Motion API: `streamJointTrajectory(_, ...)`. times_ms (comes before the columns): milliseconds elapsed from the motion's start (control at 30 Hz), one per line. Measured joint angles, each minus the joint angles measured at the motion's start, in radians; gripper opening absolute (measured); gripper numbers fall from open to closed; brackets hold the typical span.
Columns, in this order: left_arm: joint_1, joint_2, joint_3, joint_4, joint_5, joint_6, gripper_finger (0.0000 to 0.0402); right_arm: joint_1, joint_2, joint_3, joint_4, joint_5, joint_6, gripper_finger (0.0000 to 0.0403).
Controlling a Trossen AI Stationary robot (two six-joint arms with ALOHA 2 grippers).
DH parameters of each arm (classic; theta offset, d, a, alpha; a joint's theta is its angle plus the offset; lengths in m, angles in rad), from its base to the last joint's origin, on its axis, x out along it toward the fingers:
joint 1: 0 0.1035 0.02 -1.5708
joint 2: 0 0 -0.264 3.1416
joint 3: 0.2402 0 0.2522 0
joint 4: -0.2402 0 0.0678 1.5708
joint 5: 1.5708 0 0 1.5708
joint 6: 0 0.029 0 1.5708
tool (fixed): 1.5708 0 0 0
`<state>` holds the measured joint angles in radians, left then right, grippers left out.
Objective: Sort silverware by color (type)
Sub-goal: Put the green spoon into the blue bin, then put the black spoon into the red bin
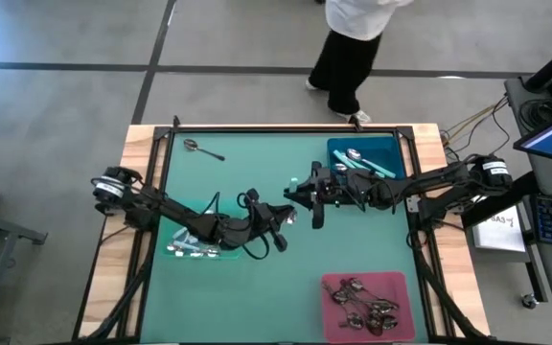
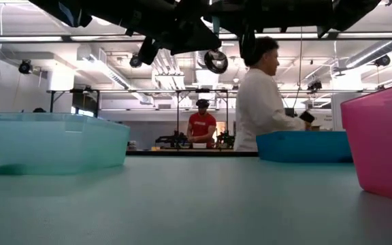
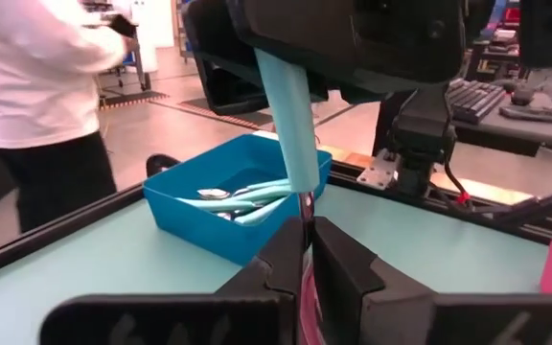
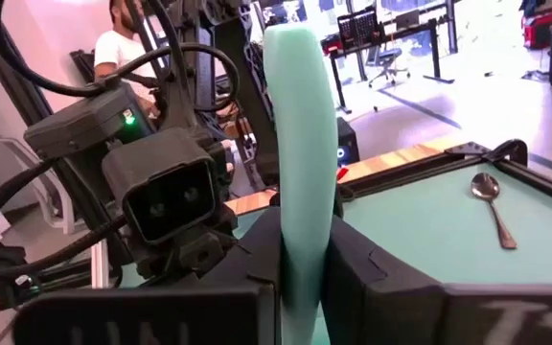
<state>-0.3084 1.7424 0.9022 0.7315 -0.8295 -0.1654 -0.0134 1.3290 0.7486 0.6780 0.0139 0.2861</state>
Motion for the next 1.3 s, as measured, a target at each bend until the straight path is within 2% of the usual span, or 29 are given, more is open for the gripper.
streamJointTrajectory(67,0.000,0.000,0.004,0.001,-0.007,-0.003,0.0012,-0.005,-0.003,0.000,-0.008,0.001,-0.009,0.0030)
streamJointTrajectory(167,-0.001,-0.003,0.008,0.007,-0.010,-0.003,0.0033,-0.038,-0.024,-0.002,-0.114,0.026,-0.046,0.0030)
streamJointTrajectory(333,-0.004,-0.012,0.008,-0.021,-0.008,0.000,0.0076,-0.126,-0.121,0.008,-0.451,0.214,-0.117,0.0030)
streamJointTrajectory(433,-0.003,-0.032,0.008,-0.095,-0.010,0.000,0.0096,-0.193,-0.176,0.032,-0.702,0.282,-0.131,0.0030)
streamJointTrajectory(633,0.024,-0.120,0.008,-0.361,-0.129,0.000,0.0112,-0.312,-0.251,0.077,-1.038,0.348,-0.139,0.0030)
streamJointTrajectory(800,0.114,-0.233,0.007,-0.727,-0.153,-0.089,0.0111,-0.402,-0.223,0.077,-1.161,0.416,-0.174,0.0030)
streamJointTrajectory(933,0.234,-0.325,0.007,-1.086,-0.040,-0.253,0.0111,-0.462,-0.147,0.069,-1.209,0.417,-0.177,0.0036)
streamJointTrajectory(1033,0.334,-0.377,0.006,-1.290,0.078,-0.309,0.0111,-0.483,-0.102,0.076,-1.196,0.417,-0.191,0.0079)
streamJointTrajectory(1167,0.477,-0.413,0.006,-1.409,0.201,-0.257,0.0111,-0.486,-0.055,0.089,-1.189,0.440,-0.208,0.0140)
streamJointTrajectory(1300,0.625,-0.409,0.006,-1.421,0.354,-0.083,0.0111,-0.485,-0.036,0.105,-1.183,0.443,-0.212,0.0176)
